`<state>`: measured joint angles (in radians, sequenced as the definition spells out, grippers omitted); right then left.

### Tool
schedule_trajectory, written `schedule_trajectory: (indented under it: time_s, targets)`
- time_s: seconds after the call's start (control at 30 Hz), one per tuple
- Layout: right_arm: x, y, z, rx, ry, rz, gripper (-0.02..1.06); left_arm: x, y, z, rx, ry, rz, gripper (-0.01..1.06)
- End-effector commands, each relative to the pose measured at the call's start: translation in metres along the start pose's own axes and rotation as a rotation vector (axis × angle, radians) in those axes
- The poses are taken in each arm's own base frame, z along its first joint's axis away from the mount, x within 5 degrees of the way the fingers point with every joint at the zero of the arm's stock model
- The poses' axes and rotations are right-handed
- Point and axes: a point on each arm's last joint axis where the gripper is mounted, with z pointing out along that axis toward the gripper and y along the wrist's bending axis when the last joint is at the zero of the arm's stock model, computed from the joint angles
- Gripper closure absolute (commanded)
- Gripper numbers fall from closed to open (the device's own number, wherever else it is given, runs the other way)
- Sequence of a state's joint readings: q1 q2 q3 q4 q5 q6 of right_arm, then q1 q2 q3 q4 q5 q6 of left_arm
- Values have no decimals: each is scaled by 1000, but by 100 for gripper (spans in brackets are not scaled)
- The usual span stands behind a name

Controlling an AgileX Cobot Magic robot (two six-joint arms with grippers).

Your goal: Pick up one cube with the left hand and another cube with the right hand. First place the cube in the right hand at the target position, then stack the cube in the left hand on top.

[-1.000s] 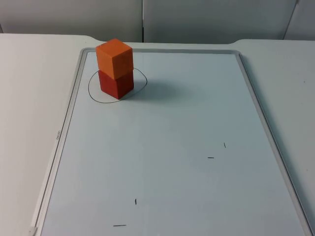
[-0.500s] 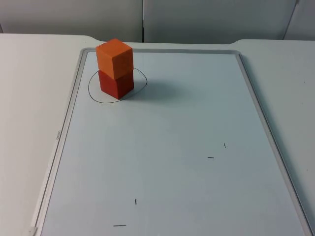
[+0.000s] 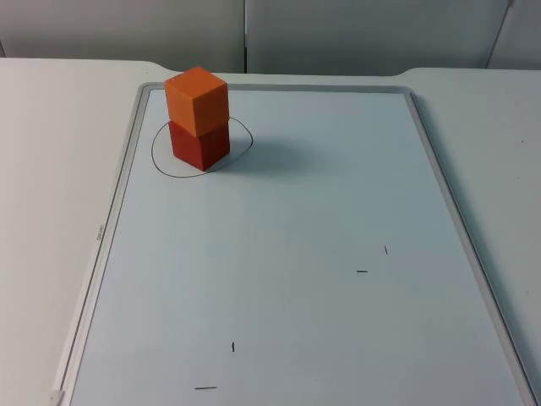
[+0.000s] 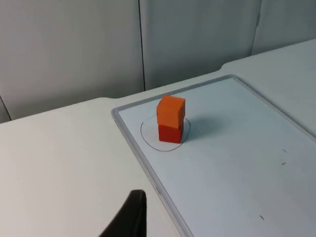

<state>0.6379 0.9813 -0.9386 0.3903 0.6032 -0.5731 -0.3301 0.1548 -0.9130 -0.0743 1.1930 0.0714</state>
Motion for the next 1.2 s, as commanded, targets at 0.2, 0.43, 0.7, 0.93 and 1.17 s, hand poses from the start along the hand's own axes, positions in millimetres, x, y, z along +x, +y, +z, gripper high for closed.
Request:
schedule_trajectory:
  time_s: [0.2, 0.43, 0.7, 0.93, 1.17]
  targets:
    - [30, 17, -45, 40, -120, -13, 31, 44, 0, 14, -5, 62, -27, 6]
    - [46, 30, -77, 31, -162, -42, 31, 75, 1, 48, -3, 149, -64, 6]
    - [66, 38, -98, 46, -167, -29, 31, 80, 3, 59, -17, 139, -57, 6]
    - [89, 43, -113, 84, -105, -15, 31, 80, 3, 62, -18, 129, -57, 6]
    - [101, 50, -130, 84, -101, -15, 31, 80, 3, 62, -18, 129, -57, 6]
